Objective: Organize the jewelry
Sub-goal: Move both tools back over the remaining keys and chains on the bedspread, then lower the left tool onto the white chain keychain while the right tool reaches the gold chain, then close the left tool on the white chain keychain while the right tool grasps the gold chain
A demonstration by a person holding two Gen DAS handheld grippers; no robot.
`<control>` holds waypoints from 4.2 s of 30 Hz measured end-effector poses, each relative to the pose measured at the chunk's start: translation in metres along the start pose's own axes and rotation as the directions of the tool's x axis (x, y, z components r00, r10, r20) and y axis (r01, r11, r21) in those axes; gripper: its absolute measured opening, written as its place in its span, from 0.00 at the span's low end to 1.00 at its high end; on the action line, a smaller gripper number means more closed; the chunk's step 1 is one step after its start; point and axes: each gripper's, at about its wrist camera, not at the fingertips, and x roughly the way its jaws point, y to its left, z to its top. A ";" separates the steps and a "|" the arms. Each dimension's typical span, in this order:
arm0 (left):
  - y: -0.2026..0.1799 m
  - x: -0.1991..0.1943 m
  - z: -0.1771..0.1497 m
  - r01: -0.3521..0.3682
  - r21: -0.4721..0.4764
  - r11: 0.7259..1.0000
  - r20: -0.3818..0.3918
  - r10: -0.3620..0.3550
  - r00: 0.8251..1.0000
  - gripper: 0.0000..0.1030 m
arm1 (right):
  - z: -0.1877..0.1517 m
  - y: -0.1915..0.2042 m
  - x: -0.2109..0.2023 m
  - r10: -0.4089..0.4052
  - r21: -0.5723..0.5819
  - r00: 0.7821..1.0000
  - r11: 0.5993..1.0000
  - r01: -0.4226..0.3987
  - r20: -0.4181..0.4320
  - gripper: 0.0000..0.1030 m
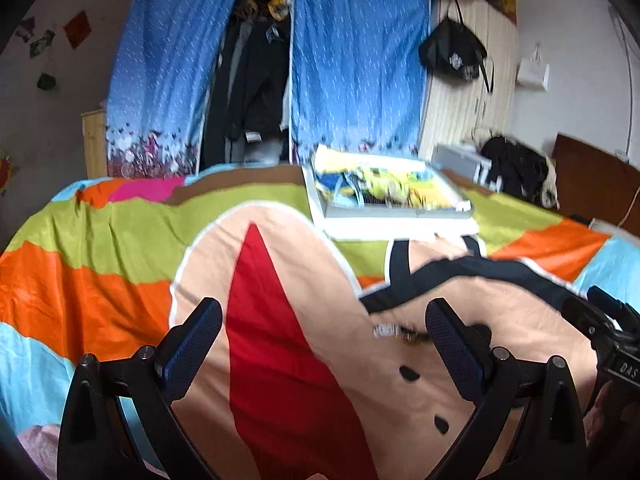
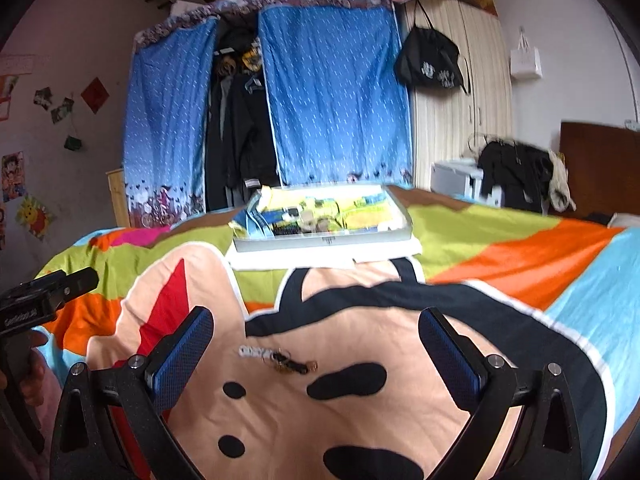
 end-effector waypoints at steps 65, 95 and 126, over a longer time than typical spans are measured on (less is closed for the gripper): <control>-0.031 0.222 -0.028 0.318 0.143 0.937 -0.485 -0.214 0.848 0.64 | -0.052 -0.046 0.214 0.253 0.007 0.760 0.951 -0.311 -0.598 0.39; -0.059 0.243 -0.039 0.379 0.178 0.908 -0.540 -0.232 0.809 0.21 | -0.068 -0.023 0.235 0.169 -0.101 0.752 0.949 -0.298 -0.637 0.28; -0.058 0.238 -0.041 0.313 0.255 0.915 -0.515 -0.145 0.845 0.12 | -0.068 -0.017 0.238 0.149 -0.125 0.760 0.949 -0.290 -0.632 0.05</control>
